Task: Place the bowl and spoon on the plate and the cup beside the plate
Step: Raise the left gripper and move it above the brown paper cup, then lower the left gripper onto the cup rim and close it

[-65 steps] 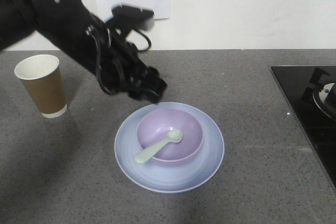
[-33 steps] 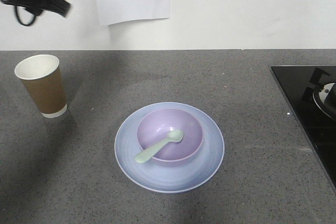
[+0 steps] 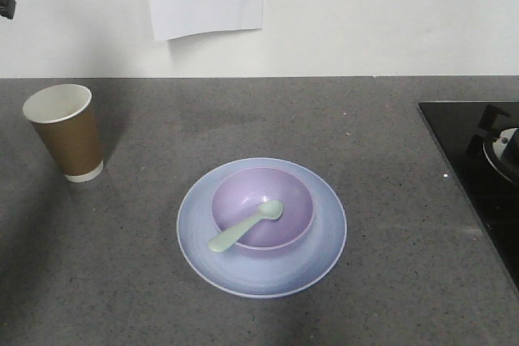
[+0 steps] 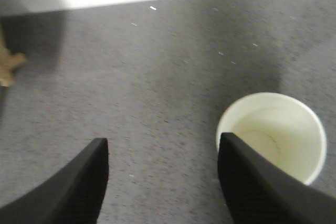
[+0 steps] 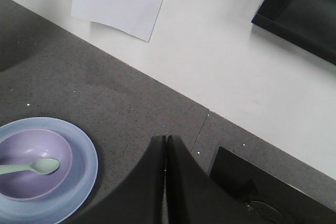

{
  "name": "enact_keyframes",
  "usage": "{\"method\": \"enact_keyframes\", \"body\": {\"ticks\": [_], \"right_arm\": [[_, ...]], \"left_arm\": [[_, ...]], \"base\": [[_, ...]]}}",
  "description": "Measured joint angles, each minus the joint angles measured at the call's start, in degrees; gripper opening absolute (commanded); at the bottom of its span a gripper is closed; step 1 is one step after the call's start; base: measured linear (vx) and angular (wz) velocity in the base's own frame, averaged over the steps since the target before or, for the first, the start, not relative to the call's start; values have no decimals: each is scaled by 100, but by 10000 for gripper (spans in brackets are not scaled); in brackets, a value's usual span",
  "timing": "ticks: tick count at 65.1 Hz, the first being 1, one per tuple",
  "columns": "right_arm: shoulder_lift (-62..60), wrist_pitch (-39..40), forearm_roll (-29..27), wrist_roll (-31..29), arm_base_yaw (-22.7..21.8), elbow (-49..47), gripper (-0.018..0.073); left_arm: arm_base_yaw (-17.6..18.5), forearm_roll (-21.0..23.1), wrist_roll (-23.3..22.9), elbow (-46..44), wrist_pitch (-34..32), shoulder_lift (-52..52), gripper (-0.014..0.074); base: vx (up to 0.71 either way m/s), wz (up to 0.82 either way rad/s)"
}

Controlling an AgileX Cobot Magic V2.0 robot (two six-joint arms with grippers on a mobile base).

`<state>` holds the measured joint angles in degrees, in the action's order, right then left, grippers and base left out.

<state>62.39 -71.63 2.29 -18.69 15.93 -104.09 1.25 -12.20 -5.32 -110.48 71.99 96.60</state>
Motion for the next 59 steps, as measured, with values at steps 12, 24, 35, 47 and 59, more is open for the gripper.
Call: {"method": "enact_keyframes", "body": {"ticks": [12, 24, 35, 47, 59], "right_arm": [[0, -6, 0, 0, 0, 0, -5], [0, -33, 0, 11, 0, 0, -5], [0, -37, 0, 17, 0, 0, -5], [0, -37, 0, 17, 0, 0, -5], [0, -39, -5, 21, 0, 0, -5]], "left_arm": [[-124, 477, 194, 21, 32, 264, 444], [-130, 743, 216, 77, 32, 493, 444], [-130, 762, 216, 168, 29, 628, 444], [-130, 781, 216, 169, 23, 885, 444], [-130, 781, 216, 193, 23, 1114, 444]], "base": [[0, 0], [0, 0], [0, 0], [0, 0], [0, 0]]}}
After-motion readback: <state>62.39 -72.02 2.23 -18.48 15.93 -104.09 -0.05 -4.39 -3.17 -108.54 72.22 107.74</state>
